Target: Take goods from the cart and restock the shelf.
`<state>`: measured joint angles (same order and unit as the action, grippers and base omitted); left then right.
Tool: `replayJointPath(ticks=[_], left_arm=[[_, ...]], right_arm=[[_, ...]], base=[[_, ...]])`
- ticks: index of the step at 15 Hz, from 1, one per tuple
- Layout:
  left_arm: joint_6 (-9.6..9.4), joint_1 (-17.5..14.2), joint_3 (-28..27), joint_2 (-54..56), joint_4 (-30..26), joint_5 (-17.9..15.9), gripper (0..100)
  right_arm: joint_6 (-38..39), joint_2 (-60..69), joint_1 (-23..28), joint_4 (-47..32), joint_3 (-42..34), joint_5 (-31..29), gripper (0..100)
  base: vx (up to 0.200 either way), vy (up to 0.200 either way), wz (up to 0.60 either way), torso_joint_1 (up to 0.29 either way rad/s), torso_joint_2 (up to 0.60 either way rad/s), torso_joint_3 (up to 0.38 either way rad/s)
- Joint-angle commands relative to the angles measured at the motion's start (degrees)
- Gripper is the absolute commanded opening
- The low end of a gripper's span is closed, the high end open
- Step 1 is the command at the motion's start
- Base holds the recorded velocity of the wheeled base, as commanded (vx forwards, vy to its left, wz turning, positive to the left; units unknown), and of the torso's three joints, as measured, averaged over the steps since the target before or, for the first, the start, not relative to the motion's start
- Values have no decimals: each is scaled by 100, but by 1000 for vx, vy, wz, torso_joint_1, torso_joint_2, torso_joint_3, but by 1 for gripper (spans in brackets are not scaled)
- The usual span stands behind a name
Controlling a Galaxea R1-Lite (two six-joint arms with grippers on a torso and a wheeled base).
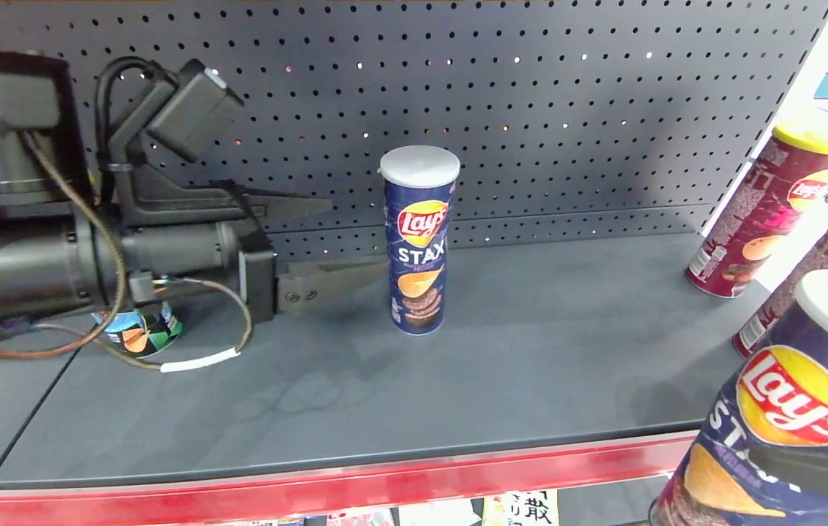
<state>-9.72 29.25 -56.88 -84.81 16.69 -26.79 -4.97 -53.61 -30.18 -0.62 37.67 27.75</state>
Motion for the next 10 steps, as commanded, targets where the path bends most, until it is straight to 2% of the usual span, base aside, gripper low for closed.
replayJointPath(ticks=[1,4,7,10], left_arm=[[-4,37,-368,-774,186,-1,100],[-30,99,-869,-1240,203,16,100],[-259,99,-1176,-1609,203,25,100],[-259,108,-1493,-1820,221,113,100]], right_arm=[[-4,-26,-5,1,4,3,0],[5,-44,4,1,4,3,0],[5,-44,4,1,4,3,0],[49,-44,4,1,-5,3,0]], base=[[0,0,0,0,0,0],[0,0,0,0,0,0],[0,0,0,0,0,0],[0,0,0,0,0,0]])
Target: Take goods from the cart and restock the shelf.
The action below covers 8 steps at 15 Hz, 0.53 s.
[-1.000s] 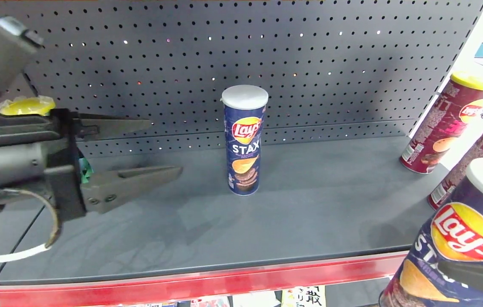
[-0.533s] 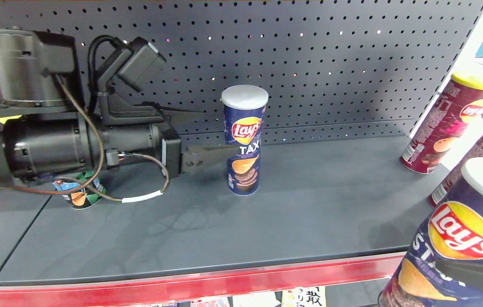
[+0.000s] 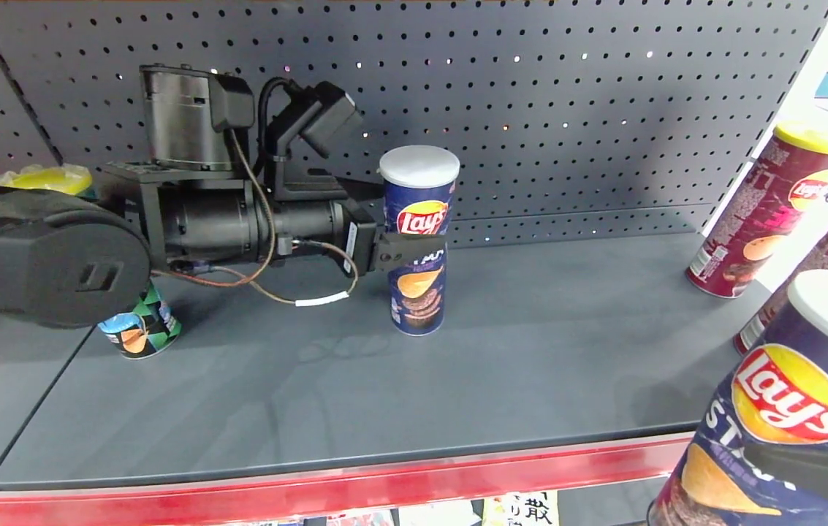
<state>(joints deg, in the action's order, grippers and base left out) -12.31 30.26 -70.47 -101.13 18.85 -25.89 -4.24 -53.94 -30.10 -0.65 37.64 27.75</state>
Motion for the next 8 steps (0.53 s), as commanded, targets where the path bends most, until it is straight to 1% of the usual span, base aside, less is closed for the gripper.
replayJointPath(ticks=[1,4,8], left_arm=[[1,24,-212,-275,49,32,100],[36,77,-239,-460,471,23,100],[45,86,-309,-601,629,5,100]], right_arm=[[29,-11,-5,3,-3,3,0],[38,-46,-5,12,6,3,0],[38,-55,-5,3,-3,12,0]], base=[[0,0,0,0,0,0],[0,0,0,0,0,0],[0,0,0,0,0,0]])
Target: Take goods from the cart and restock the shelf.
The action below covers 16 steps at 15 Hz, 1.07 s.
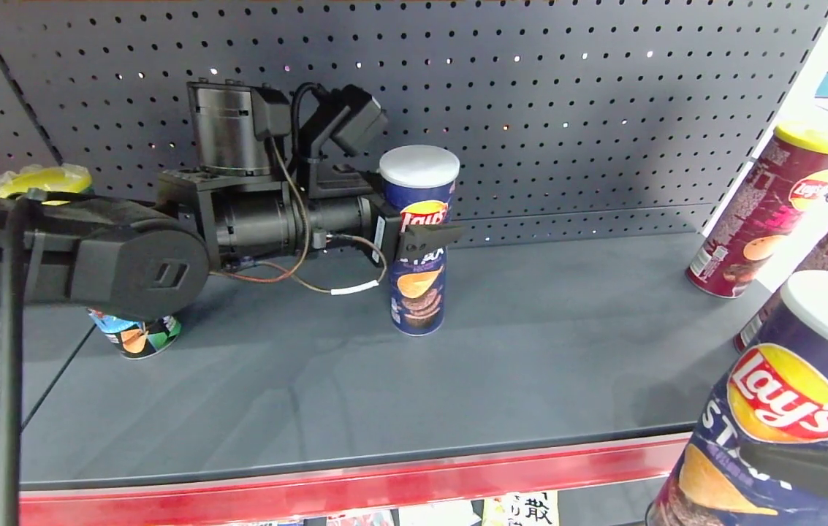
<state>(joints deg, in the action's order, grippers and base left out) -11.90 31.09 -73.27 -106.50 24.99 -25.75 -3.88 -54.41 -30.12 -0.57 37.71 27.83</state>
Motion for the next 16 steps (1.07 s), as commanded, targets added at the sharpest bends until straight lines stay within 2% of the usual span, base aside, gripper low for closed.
replayJointPath(ticks=[1,3,4,8,11,12,14,16], left_arm=[[3,3,-47,-117,41,-1,100],[21,3,-127,-214,155,17,100],[30,12,-118,-214,182,8,0],[38,91,-83,-196,199,-27,0],[56,91,137,50,199,-36,0],[126,143,322,226,199,-27,0],[548,381,700,621,199,70,0],[733,609,981,894,199,281,0]], right_arm=[[-8,-9,-2,5,0,3,0],[-8,0,-2,-4,-9,3,0],[1,0,-2,-4,-9,3,0],[1,0,-2,-4,-18,3,0],[1,-9,-2,-4,-26,3,0],[1,-9,-2,-4,-26,3,0],[1,-17,-2,-4,-26,3,0],[1,-26,-2,-4,-35,12,0]], base=[[0,0,0,0,0,0],[0,0,0,0,0,0],[0,0,0,0,0,0],[0,0,0,0,0,0],[0,0,0,0,0,0],[0,0,0,0,0,0],[0,0,0,0,0,0],[0,0,0,0,0,0]])
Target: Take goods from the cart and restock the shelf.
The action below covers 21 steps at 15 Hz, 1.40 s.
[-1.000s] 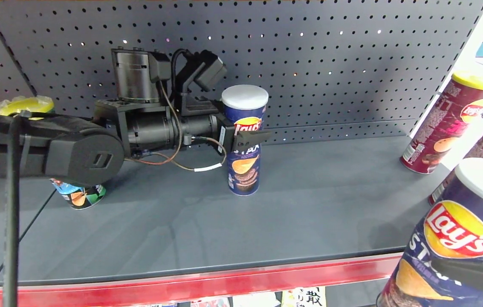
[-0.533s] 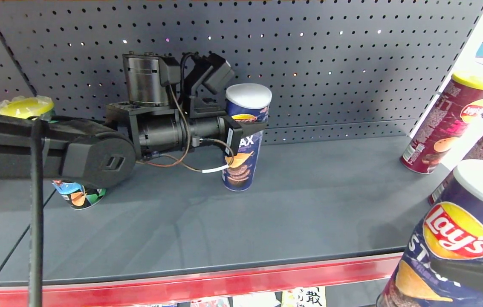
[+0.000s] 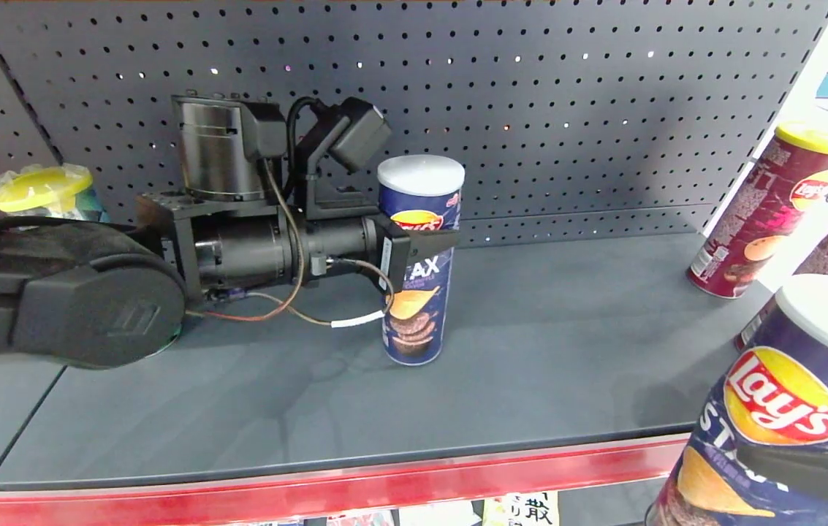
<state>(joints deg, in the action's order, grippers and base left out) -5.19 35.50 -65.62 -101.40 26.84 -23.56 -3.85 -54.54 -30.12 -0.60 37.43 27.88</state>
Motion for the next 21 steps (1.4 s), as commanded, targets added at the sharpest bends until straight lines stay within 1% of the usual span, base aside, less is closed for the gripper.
replayJointPath(ticks=[1,2,4,5,6,7,8,9,14,17,21], left_arm=[[194,247,375,516,14,89,0],[229,317,568,613,84,124,0],[229,370,884,683,418,177,0],[238,440,1139,683,726,229,0],[247,475,1298,683,902,282,0],[256,607,1535,692,1148,379,0],[264,642,1561,709,1156,414,0],[344,792,1570,762,1156,563,0],[335,1029,1596,780,1156,906,0],[326,1143,1623,789,1165,959,0],[326,1152,1922,973,1165,1047,0]], right_arm=[[-1,-39,-2,-2,-7,7,0],[-1,-39,-11,7,2,7,0],[-1,-39,-11,-2,-7,7,0],[-1,-48,-11,-2,-7,16,0],[-1,-39,-11,-2,-7,16,0],[-1,-39,-11,-2,-7,25,0],[-1,-39,-11,-2,-7,25,0],[-1,-39,-11,-2,2,25,0],[-1,-30,-11,-2,10,25,0],[-1,-30,-11,-2,-7,25,0],[-1,-30,-11,-2,2,25,0]], base=[[0,0,0,0,0,0],[0,0,0,0,0,0],[0,0,0,0,0,0],[0,0,0,0,0,0],[0,0,0,0,0,0],[0,0,0,0,0,0],[0,0,0,0,0,0],[0,0,0,0,0,0],[0,0,0,0,0,0],[0,0,0,0,0,0],[0,0,0,0,0,0]])
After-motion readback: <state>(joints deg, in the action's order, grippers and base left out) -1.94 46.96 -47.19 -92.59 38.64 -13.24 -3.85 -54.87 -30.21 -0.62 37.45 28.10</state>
